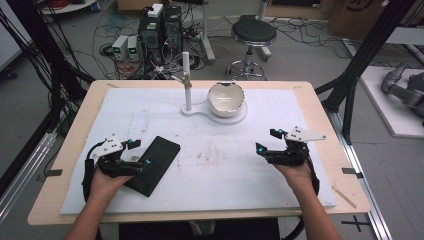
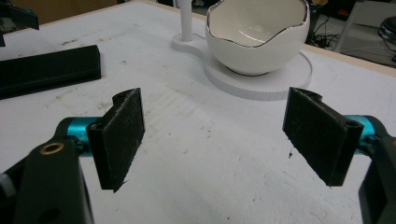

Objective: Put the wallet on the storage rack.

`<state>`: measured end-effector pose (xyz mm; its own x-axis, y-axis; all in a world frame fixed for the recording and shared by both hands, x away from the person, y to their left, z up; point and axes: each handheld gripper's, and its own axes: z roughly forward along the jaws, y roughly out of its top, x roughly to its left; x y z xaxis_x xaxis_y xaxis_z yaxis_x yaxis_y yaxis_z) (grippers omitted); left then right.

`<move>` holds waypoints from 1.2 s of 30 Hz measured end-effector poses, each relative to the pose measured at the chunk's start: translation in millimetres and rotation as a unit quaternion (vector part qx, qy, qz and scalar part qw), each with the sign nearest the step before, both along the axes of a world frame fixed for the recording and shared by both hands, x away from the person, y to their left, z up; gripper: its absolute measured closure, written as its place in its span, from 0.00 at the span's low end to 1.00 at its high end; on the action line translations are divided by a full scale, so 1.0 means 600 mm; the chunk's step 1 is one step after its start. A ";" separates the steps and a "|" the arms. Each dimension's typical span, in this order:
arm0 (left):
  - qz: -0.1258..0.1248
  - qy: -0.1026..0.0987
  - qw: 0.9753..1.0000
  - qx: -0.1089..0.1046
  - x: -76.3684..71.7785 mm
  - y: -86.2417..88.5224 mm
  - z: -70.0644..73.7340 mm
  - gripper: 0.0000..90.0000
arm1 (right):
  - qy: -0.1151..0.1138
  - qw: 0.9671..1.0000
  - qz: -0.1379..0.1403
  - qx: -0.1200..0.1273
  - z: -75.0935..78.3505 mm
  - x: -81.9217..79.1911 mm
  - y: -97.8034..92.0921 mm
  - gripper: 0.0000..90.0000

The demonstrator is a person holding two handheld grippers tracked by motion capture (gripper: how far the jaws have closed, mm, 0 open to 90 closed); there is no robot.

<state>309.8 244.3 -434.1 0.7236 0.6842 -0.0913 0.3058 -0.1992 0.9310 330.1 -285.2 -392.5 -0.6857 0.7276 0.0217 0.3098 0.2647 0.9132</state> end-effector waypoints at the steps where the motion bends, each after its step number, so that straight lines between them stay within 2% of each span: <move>1: 0.000 0.000 1.000 0.000 0.000 0.000 0.000 0.21 | 0.000 1.000 0.001 -0.001 -0.001 0.001 0.001 0.24; 6: 0.016 0.005 1.000 -0.003 0.000 0.012 -0.001 0.21 | 0.007 1.000 0.008 -0.008 -0.004 0.005 0.003 0.24; 9: 0.026 0.022 0.999 0.008 0.003 0.015 -0.004 0.21 | 0.003 1.000 0.010 -0.009 -0.003 -0.001 0.001 0.24; 10: 0.021 0.041 0.999 0.012 0.006 0.015 -0.006 0.21 | 0.004 1.000 0.009 -0.008 -0.003 -0.002 0.000 0.24; 12: 0.011 0.065 0.998 0.022 0.008 0.015 -0.006 0.21 | 0.002 1.000 0.007 -0.009 -0.002 -0.002 -0.004 0.24; 13: 0.011 0.065 0.998 0.022 0.008 0.015 -0.006 0.21 | 0.002 1.000 0.007 -0.007 -0.002 -0.003 -0.005 0.24; 17: -0.006 0.095 0.995 0.034 0.009 0.014 -0.009 0.21 | 0.002 1.000 0.005 -0.007 -0.002 -0.006 -0.008 0.24; 20: -0.008 0.106 0.994 0.039 0.010 0.014 -0.012 0.21 | 0.002 1.000 0.005 -0.007 -0.002 -0.006 -0.008 0.24; 23: -0.005 0.124 0.992 0.040 0.011 0.019 -0.019 0.21 | 0.006 1.000 0.007 -0.009 -0.003 -0.005 -0.005 0.24; 26: -0.011 0.146 0.988 0.044 0.012 0.021 -0.027 0.23 | 0.008 1.000 0.011 -0.012 -0.004 -0.004 -0.004 0.24; 27: -0.015 0.146 0.988 0.047 0.012 0.020 -0.026 0.24 | 0.007 1.000 0.011 -0.013 -0.005 -0.004 -0.004 0.24; 29: -0.027 0.158 0.986 0.046 0.012 0.017 -0.027 0.28 | 0.009 1.000 0.010 -0.014 -0.005 -0.003 -0.003 0.24; 30: -0.027 0.158 0.986 0.046 0.012 0.017 -0.027 0.29 | 0.009 1.000 0.010 -0.014 -0.005 -0.003 -0.003 0.24; 32: -0.027 0.170 0.984 0.037 0.010 0.016 -0.028 0.29 | 0.010 1.000 0.013 -0.014 -0.006 -0.003 -0.002 0.24; 36: -0.023 0.172 0.984 0.034 0.009 0.017 -0.029 0.31 | 0.010 1.000 0.012 -0.015 -0.006 -0.003 -0.002 0.24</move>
<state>315.3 254.7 -451.3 0.6886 0.6642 -0.2910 0.5896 -0.2792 0.7579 328.4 -286.6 -396.0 -0.7029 0.7112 0.0145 0.3213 0.2993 0.8984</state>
